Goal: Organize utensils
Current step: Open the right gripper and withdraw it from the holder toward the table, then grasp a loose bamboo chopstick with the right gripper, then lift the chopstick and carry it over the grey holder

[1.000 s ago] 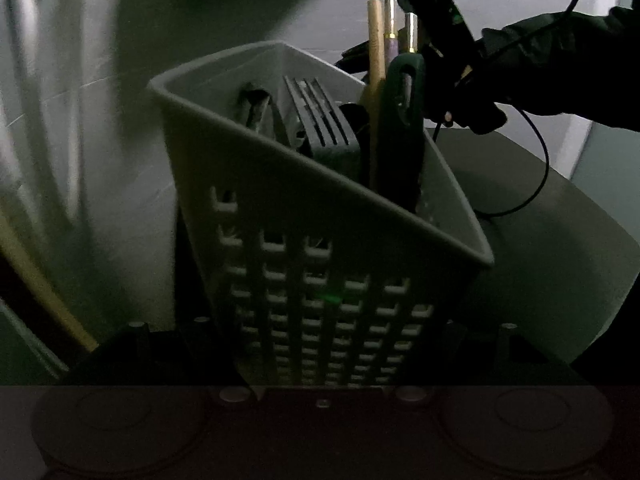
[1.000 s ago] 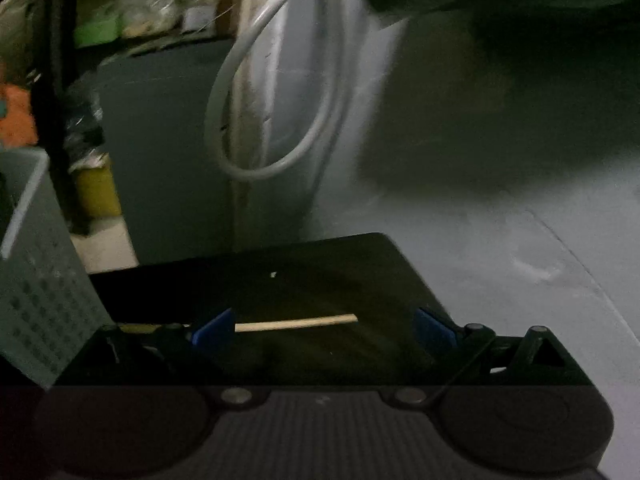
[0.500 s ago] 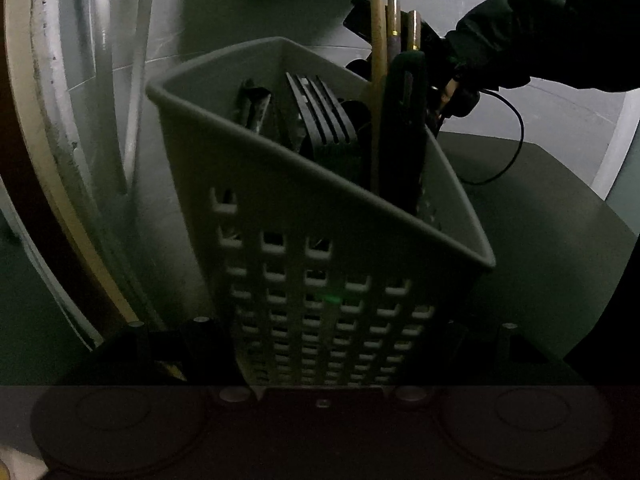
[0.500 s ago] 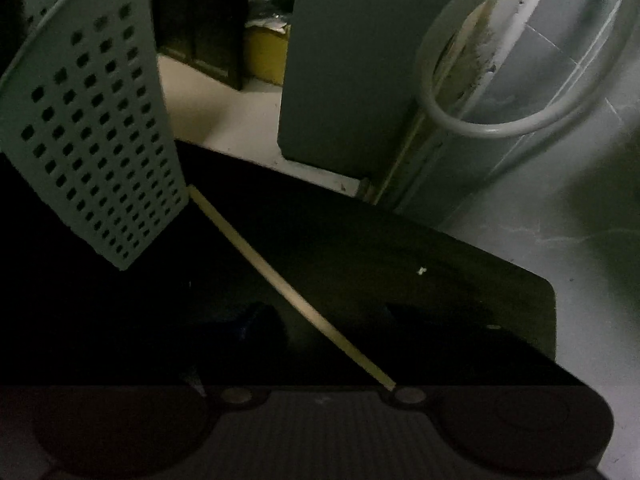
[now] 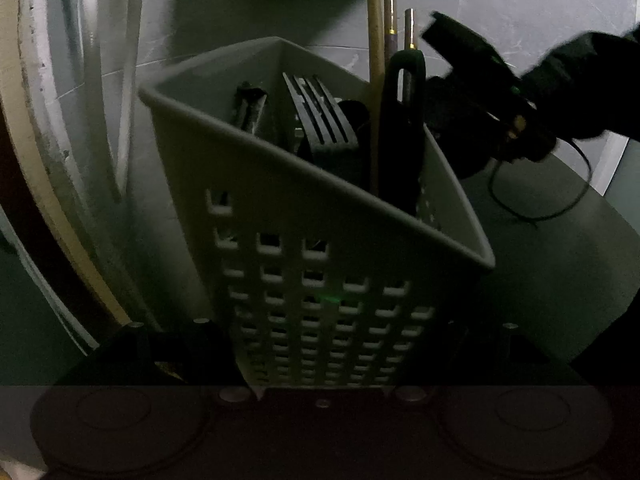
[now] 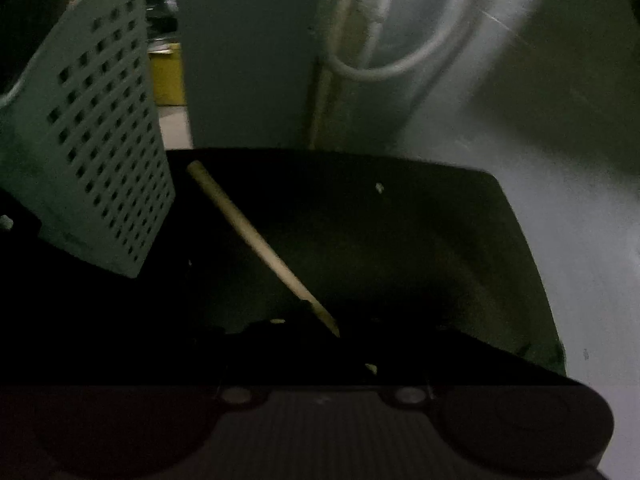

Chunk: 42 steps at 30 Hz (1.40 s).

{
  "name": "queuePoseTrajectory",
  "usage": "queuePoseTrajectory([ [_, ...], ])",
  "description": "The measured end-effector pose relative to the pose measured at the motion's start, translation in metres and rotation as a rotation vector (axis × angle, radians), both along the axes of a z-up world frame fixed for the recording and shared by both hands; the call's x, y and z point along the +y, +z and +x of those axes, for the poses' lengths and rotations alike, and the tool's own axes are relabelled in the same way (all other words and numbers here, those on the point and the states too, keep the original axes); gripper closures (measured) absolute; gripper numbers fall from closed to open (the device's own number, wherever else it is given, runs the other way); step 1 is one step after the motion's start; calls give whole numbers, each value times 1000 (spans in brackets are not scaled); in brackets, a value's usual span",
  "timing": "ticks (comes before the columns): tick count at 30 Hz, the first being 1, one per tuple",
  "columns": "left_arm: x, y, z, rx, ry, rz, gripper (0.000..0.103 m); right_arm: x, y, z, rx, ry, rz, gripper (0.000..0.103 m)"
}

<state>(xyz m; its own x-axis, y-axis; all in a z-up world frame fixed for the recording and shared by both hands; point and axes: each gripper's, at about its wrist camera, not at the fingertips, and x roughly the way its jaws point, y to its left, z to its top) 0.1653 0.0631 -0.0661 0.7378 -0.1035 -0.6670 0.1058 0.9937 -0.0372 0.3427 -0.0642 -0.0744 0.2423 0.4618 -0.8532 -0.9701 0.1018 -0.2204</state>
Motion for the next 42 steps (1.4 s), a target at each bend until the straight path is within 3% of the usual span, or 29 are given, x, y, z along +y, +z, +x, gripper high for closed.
queuePoseTrajectory([
  [14,7,-7,27,0,-120,4,26,-82,8,-34,109,-500,-4,94],
  [16,6,-7,30,-2,-136,2,26,-90,9,-34,130,-548,17,88],
  [18,5,-8,33,-5,-148,3,26,-93,12,-31,136,-588,37,74],
  [20,4,-9,35,-9,-150,7,26,-88,14,-30,130,-610,67,65],
  [25,4,-10,36,-16,-146,1,26,-71,19,-26,100,-618,110,54],
  [28,2,-11,35,-17,-147,1,26,-61,13,-17,125,-622,117,57],
  [31,4,-12,31,-17,-143,-2,27,-56,4,-9,164,-639,102,75],
  [35,7,-13,29,-20,-142,-3,27,-57,2,0,225,-682,117,87],
  [36,4,-12,29,-21,-142,-3,26,-56,2,-1,216,-692,114,95],
  [39,6,-13,24,-23,-142,-6,27,-54,2,-5,201,-693,103,97],
  [42,7,-12,34,-21,-145,-4,27,-63,3,-6,243,-714,144,97],
])
